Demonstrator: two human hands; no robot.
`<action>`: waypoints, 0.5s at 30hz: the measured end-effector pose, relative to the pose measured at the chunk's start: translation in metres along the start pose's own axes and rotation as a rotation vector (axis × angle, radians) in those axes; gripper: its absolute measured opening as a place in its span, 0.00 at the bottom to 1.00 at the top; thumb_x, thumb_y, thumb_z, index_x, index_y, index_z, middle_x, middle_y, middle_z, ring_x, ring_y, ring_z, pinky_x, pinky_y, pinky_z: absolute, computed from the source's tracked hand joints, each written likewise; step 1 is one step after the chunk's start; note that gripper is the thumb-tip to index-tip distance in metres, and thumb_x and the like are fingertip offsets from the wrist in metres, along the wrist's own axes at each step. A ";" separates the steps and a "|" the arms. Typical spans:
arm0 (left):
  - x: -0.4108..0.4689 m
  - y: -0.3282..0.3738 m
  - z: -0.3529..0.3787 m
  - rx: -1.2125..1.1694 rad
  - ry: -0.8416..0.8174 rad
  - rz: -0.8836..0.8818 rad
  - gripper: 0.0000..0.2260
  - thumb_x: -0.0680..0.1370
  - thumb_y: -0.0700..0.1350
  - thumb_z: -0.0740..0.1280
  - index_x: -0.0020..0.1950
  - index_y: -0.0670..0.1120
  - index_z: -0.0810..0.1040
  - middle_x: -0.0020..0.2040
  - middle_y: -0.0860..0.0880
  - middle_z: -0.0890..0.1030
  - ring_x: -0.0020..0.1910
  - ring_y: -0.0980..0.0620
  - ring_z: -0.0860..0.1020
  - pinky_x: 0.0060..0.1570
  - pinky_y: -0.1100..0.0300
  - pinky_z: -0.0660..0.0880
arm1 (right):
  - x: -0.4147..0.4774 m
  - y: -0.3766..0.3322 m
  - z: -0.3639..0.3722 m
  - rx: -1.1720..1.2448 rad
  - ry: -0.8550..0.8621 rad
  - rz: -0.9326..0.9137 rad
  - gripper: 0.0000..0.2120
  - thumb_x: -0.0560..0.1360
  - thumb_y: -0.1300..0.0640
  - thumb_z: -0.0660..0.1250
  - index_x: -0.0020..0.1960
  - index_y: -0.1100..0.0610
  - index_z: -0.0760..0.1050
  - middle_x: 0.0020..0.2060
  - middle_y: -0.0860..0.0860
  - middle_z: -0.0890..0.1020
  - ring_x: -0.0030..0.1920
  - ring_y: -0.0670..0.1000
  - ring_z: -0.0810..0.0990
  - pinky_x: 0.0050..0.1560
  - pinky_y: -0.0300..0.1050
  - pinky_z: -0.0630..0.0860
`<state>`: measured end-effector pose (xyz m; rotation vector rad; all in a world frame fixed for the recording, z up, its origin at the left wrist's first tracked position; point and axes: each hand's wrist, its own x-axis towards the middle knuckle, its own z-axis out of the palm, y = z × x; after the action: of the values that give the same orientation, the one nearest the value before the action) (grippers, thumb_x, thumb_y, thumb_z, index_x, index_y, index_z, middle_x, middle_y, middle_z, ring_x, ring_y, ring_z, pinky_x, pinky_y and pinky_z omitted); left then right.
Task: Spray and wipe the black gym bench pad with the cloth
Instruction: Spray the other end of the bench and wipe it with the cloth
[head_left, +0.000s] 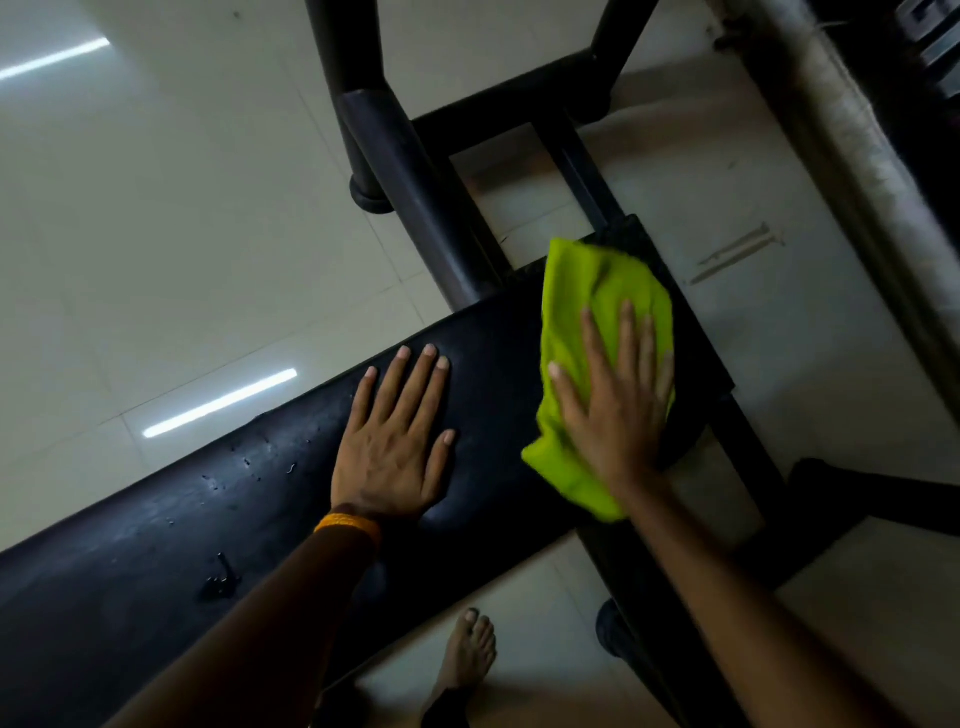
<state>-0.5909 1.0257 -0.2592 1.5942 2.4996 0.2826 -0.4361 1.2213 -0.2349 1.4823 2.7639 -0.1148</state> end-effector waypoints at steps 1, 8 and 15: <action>0.000 0.000 0.000 0.002 -0.001 0.001 0.31 0.82 0.56 0.52 0.83 0.43 0.56 0.83 0.44 0.56 0.83 0.43 0.53 0.80 0.41 0.52 | -0.033 -0.004 0.000 0.000 -0.009 0.021 0.32 0.80 0.32 0.50 0.81 0.42 0.55 0.82 0.54 0.55 0.82 0.59 0.52 0.78 0.65 0.52; 0.000 0.000 0.001 0.014 -0.007 0.004 0.31 0.82 0.55 0.52 0.83 0.43 0.56 0.84 0.44 0.56 0.83 0.42 0.53 0.80 0.41 0.51 | -0.024 0.021 0.003 0.047 -0.004 0.117 0.34 0.79 0.31 0.51 0.80 0.43 0.58 0.81 0.53 0.59 0.81 0.59 0.55 0.78 0.66 0.52; 0.001 0.002 -0.001 0.019 -0.004 0.000 0.31 0.82 0.55 0.52 0.83 0.43 0.55 0.84 0.44 0.55 0.83 0.43 0.52 0.80 0.41 0.51 | -0.064 -0.014 0.013 0.117 0.076 0.311 0.31 0.81 0.34 0.51 0.81 0.46 0.59 0.82 0.55 0.58 0.82 0.59 0.54 0.76 0.70 0.52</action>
<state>-0.5899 1.0269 -0.2579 1.6001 2.5064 0.2566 -0.4121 1.1593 -0.2450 1.9621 2.5799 -0.2242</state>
